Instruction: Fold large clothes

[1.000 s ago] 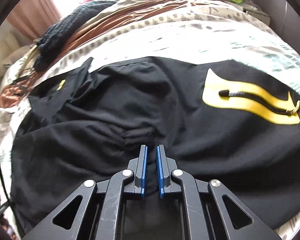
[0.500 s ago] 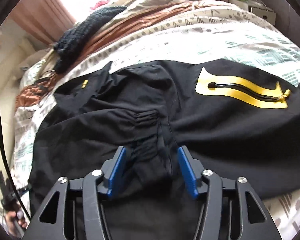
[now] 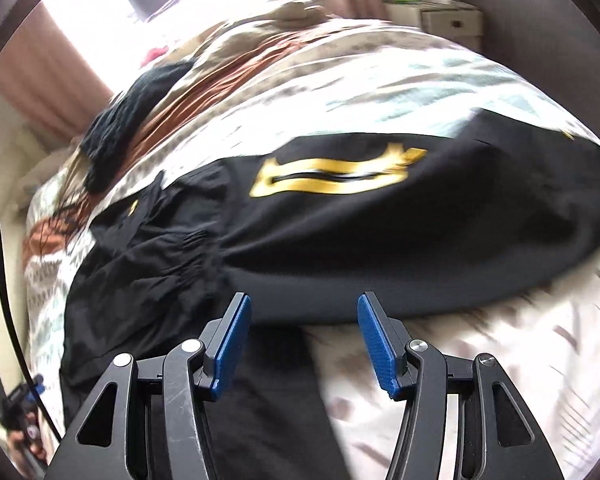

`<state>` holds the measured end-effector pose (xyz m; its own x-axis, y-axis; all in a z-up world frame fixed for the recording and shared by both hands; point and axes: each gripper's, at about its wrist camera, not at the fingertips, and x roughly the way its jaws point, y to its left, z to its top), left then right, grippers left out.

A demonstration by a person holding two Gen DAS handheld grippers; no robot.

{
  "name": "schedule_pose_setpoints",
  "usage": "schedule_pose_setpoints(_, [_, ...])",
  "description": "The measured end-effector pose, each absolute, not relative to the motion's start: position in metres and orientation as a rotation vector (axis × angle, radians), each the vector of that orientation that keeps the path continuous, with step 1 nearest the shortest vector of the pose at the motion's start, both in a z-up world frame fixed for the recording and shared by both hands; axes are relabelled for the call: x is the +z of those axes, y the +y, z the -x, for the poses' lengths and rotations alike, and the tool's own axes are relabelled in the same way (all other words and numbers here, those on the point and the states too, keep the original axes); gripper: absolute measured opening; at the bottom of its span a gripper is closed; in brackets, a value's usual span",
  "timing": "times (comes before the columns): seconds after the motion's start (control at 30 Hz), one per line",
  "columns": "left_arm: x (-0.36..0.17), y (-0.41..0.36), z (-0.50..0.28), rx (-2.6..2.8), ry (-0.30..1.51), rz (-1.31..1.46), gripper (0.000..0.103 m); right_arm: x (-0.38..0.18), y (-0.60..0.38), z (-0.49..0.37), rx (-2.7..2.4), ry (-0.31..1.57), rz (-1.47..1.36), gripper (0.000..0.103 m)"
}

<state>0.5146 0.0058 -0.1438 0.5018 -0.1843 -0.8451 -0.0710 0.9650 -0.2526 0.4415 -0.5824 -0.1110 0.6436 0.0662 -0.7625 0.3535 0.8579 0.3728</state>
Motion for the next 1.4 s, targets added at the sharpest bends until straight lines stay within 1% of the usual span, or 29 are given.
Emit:
schedule_pose_setpoints(0.23, [-0.134,-0.022,-0.507,-0.117,1.043,0.253,0.079,-0.119,-0.650,-0.394,-0.267,0.818,-0.646,0.056])
schedule_pose_setpoints(0.4, [-0.134,-0.037,-0.506,-0.134,1.047,0.238,0.079,-0.127,-0.686,-0.376,-0.314,0.779,-0.713,0.053])
schedule_pose_setpoints(0.57, [-0.136,-0.051,-0.509,-0.140,1.052,0.231,0.079,-0.140,-0.711,-0.374,-0.339,0.760,-0.771,0.052])
schedule_pose_setpoints(0.83, [-0.145,-0.062,-0.519,-0.131,1.072,0.209,0.079,-0.166,-0.732,-0.393,-0.374,0.780,-0.807,0.051])
schedule_pose_setpoints(0.93, [-0.150,-0.061,-0.523,-0.121,1.082,0.213,0.079,-0.176,-0.737,-0.402,-0.391,0.785,-0.818,0.040])
schedule_pose_setpoints(0.97, [-0.151,-0.061,-0.523,-0.119,1.084,0.214,0.079,-0.177,-0.739,-0.403,-0.402,0.783,-0.819,0.028])
schedule_pose_setpoints(1.0, [-0.152,-0.060,-0.523,-0.116,1.086,0.216,0.079,-0.177,-0.742,-0.404,-0.401,0.777,-0.828,0.013])
schedule_pose_setpoints(1.03, [-0.153,-0.059,-0.523,-0.114,1.086,0.217,0.079,-0.177,-0.743,-0.404,-0.386,0.765,-0.845,0.008])
schedule_pose_setpoints(1.1, [-0.153,-0.056,-0.523,-0.110,1.082,0.218,0.079,-0.167,-0.742,-0.402,-0.381,0.733,-0.835,0.004])
schedule_pose_setpoints(1.4, [-0.142,-0.018,-0.514,-0.091,1.046,0.304,0.079,-0.051,-0.691,-0.413,-0.239,0.564,-0.681,0.004])
